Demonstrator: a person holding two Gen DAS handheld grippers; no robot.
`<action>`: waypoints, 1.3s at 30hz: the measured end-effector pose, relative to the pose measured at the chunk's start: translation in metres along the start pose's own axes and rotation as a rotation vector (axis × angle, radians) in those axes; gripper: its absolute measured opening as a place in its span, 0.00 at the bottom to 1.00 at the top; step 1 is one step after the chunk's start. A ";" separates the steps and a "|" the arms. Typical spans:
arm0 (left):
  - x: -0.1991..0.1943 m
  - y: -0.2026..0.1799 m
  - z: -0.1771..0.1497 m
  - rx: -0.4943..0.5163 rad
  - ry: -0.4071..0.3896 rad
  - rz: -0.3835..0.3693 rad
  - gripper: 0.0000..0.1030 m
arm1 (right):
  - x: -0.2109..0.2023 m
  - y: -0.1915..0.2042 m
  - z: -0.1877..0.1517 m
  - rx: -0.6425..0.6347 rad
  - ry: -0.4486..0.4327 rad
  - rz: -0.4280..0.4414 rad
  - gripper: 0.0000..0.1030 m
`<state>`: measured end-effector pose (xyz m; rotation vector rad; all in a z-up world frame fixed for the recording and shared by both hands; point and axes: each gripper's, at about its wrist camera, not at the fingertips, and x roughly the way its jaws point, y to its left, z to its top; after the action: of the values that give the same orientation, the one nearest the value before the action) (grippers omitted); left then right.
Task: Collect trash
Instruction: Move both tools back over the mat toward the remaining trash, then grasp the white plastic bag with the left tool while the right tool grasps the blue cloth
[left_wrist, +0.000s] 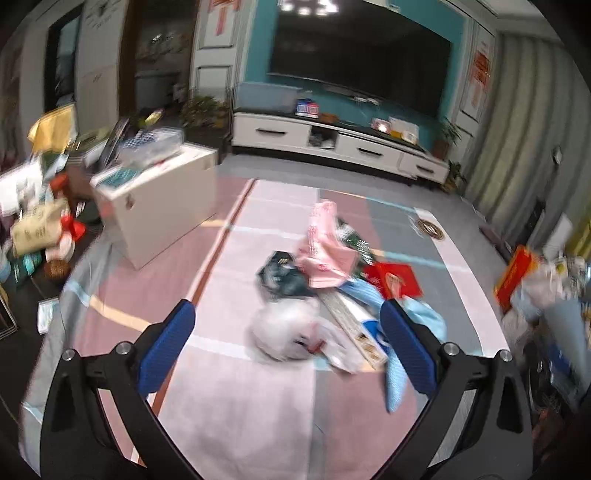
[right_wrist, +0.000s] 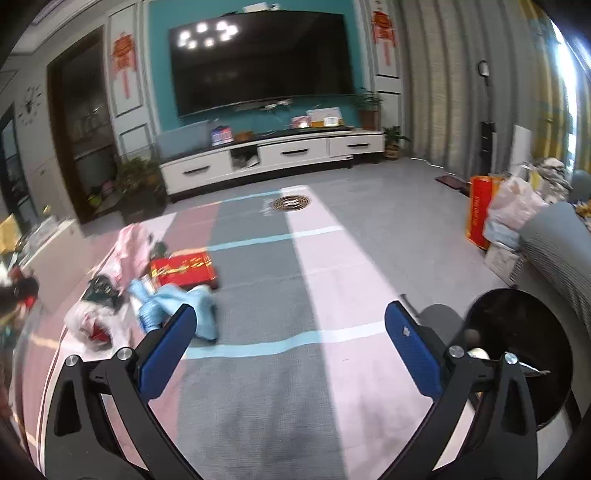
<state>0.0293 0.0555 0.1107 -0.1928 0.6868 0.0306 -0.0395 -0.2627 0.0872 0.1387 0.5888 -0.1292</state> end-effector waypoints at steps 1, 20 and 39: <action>0.009 0.013 -0.001 -0.046 0.018 -0.006 0.97 | 0.003 0.004 -0.001 -0.012 0.005 0.005 0.97; 0.092 0.031 -0.020 -0.152 0.147 -0.203 0.87 | 0.069 0.112 0.029 -0.183 0.154 0.313 0.64; 0.101 0.024 -0.035 -0.193 0.231 -0.212 0.32 | 0.120 0.139 -0.014 -0.283 0.287 0.266 0.34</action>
<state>0.0827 0.0689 0.0161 -0.4593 0.8907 -0.1310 0.0742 -0.1332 0.0219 -0.0415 0.8613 0.2363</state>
